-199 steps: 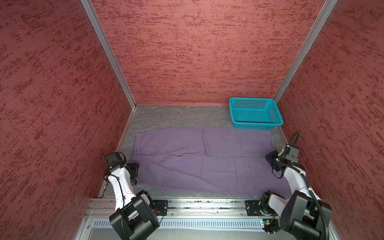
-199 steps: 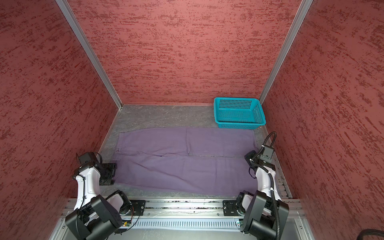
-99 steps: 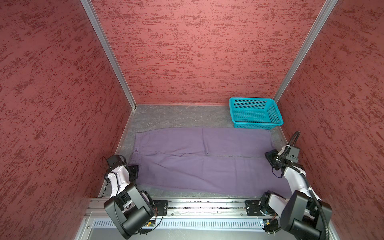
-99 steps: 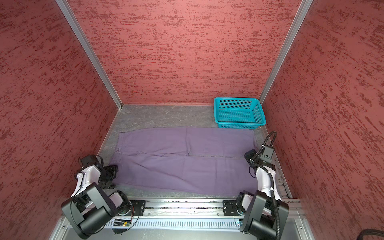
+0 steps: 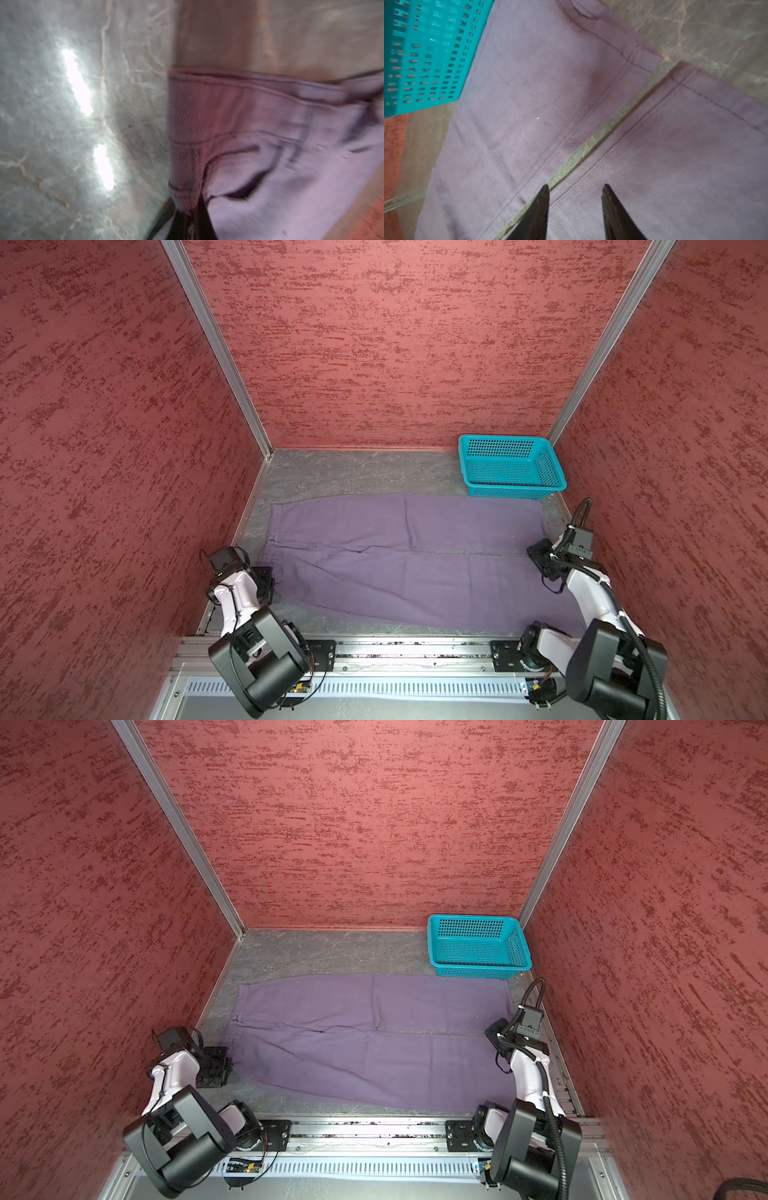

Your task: Fold and stack the trousers

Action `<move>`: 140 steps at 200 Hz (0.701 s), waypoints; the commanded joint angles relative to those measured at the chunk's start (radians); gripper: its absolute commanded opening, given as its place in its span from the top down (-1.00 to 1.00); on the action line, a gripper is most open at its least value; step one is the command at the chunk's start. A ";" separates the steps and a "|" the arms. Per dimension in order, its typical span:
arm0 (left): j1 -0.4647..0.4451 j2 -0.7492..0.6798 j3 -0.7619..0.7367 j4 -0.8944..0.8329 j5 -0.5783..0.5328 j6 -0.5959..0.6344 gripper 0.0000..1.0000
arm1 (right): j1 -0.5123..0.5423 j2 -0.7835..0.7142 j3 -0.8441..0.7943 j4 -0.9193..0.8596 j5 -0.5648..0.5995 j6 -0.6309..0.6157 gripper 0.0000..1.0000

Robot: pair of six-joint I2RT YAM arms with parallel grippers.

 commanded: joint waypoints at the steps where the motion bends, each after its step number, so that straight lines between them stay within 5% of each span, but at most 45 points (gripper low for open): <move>1: 0.001 -0.089 0.052 -0.039 0.026 0.037 1.00 | 0.090 0.001 0.011 -0.095 0.114 0.027 0.04; 42: -0.006 -0.143 0.060 -0.041 0.065 0.076 1.00 | 0.352 -0.007 -0.025 -0.202 0.305 0.199 -0.01; 93: -0.098 -0.105 -0.017 0.075 0.089 0.060 1.00 | 0.354 -0.250 -0.095 -0.424 0.388 0.404 -0.31; 140: -0.225 -0.038 -0.070 0.173 0.051 0.054 1.00 | 0.350 -0.174 -0.102 -0.402 0.309 0.421 -0.32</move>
